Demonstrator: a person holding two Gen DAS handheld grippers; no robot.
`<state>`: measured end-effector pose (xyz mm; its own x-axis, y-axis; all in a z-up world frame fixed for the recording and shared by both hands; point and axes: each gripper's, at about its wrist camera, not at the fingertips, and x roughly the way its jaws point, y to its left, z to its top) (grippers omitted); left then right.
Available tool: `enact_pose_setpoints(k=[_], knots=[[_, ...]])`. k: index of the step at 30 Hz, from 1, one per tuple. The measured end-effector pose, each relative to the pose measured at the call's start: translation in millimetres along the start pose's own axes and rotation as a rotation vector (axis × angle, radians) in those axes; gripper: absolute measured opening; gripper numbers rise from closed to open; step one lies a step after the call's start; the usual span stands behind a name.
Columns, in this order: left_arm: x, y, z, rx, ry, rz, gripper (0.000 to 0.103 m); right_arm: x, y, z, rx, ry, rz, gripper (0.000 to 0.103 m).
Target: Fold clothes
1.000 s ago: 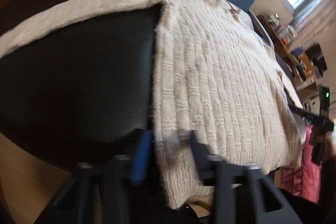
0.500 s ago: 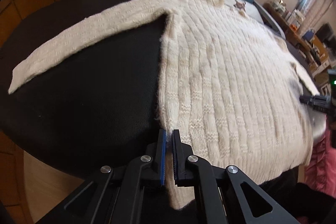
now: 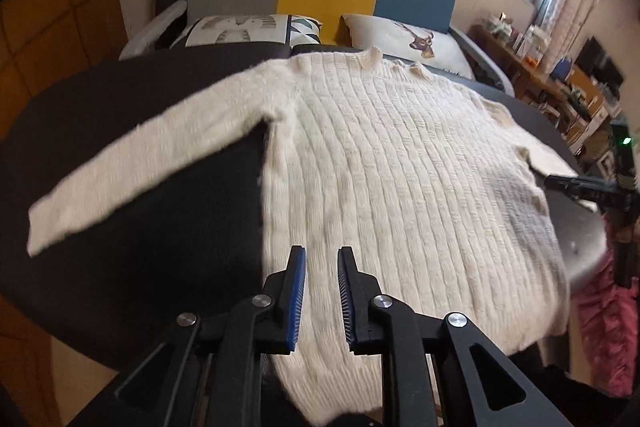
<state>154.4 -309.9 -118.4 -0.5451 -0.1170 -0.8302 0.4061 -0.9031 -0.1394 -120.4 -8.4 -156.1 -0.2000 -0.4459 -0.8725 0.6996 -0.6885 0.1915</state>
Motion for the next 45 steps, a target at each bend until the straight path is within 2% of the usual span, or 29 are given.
enact_pose_setpoints(k=[2, 9, 12, 14, 16, 18, 20, 21, 23, 26, 29, 33, 39, 43, 45], knots=[[6, -1, 7, 0.014, 0.008, -0.001, 0.021, 13, -4, 4, 0.024, 0.016, 0.026, 0.021], [57, -10, 18, 0.009, 0.059, 0.000, 0.024, 44, -29, 4, 0.112, 0.079, -0.041, 0.021], [82, -12, 11, 0.030, 0.122, 0.034, 0.024, 57, -42, 1, 0.133, 0.105, -0.053, 0.020], [97, -11, 5, 0.043, 0.160, 0.055, 0.025, 60, -48, 0, 0.134, 0.092, -0.059, 0.018], [97, -6, -1, 0.048, 0.149, 0.056, 0.028, 62, -51, 0, 0.121, 0.070, -0.084, 0.017], [96, 2, -3, 0.016, 0.162, 0.057, 0.036, 64, -51, 0, 0.100, 0.052, -0.108, 0.017], [96, 8, -2, -0.024, 0.175, 0.037, 0.036, 65, -48, 1, 0.070, 0.040, -0.132, 0.018], [95, 9, 0, -0.038, 0.186, 0.033, 0.036, 64, -46, 1, 0.063, 0.036, -0.134, 0.019], [91, 9, 6, -0.062, 0.200, 0.025, 0.035, 54, -51, -2, 0.114, 0.020, -0.082, 0.020], [73, -1, 27, -0.042, 0.122, 0.005, 0.035, 36, -63, -8, 0.215, -0.019, -0.004, 0.022], [65, -16, 59, 0.015, 0.028, -0.004, 0.037, 24, -63, -2, 0.222, -0.069, 0.010, 0.022], [85, -34, 102, 0.105, -0.021, 0.033, 0.037, 35, -44, 42, 0.155, -0.098, 0.044, 0.022], [132, -48, 180, 0.181, -0.046, -0.041, 0.037, 79, -3, 123, 0.029, -0.092, 0.112, 0.022], [177, -69, 218, 0.248, -0.042, -0.054, 0.037, 118, 18, 173, -0.029, -0.075, 0.119, 0.022], [198, -73, 229, 0.261, -0.034, -0.034, 0.037, 136, 20, 191, -0.027, -0.060, 0.112, 0.022]])
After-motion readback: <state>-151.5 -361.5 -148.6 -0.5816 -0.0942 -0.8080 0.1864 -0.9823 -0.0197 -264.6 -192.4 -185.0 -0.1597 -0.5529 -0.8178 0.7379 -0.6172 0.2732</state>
